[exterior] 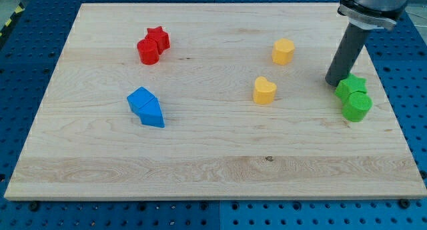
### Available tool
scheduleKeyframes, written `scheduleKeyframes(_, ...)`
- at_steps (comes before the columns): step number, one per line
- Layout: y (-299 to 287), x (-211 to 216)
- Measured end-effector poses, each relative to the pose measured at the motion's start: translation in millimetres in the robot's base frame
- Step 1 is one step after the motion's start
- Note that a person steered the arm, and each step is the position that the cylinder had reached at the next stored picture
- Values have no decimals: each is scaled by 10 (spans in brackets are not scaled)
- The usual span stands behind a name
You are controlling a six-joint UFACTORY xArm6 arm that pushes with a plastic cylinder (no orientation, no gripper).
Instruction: Move the yellow hexagon into the yellow heart
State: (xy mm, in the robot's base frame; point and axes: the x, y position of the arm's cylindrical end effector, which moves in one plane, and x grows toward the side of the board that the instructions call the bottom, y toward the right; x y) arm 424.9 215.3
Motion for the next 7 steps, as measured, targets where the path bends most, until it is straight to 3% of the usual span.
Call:
scheduleKeyframes(3, 27, 70)
scheduleKeyframes(7, -232, -815)
